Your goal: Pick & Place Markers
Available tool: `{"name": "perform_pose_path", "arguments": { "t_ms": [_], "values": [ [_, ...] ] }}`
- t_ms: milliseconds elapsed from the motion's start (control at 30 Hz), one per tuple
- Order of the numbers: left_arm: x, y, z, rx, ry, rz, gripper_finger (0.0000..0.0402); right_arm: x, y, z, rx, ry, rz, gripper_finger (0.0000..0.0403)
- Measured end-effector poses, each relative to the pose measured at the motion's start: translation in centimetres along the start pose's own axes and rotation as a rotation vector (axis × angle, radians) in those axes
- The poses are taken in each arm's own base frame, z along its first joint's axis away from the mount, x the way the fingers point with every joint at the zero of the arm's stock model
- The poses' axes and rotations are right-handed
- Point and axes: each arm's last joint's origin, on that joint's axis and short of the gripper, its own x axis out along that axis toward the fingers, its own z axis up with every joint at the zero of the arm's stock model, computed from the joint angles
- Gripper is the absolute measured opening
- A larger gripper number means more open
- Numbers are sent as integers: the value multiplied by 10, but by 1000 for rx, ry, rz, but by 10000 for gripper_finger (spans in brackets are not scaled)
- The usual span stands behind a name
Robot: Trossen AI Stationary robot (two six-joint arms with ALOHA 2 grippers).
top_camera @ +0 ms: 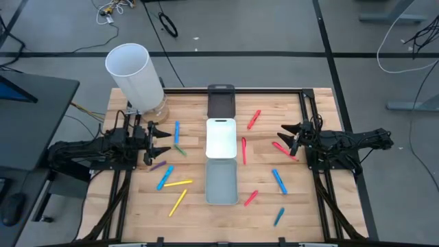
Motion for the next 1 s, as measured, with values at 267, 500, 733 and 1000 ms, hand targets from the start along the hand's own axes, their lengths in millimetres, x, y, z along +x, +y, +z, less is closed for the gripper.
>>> {"name": "perform_pose_path", "arguments": {
  "t_ms": [267,500,733,1000],
  "values": [
    [0,0,0,0,0,0,288,0,1,3,10,-30,10,242],
    [0,0,0,0,0,0,288,-1,4,11,65,-91,42,242],
    [0,0,0,0,1,0,288,-21,12,63,-21,-207,121,247],
    [0,0,0,0,1,0,288,-49,21,143,-28,-257,53,256]
  ]
}}
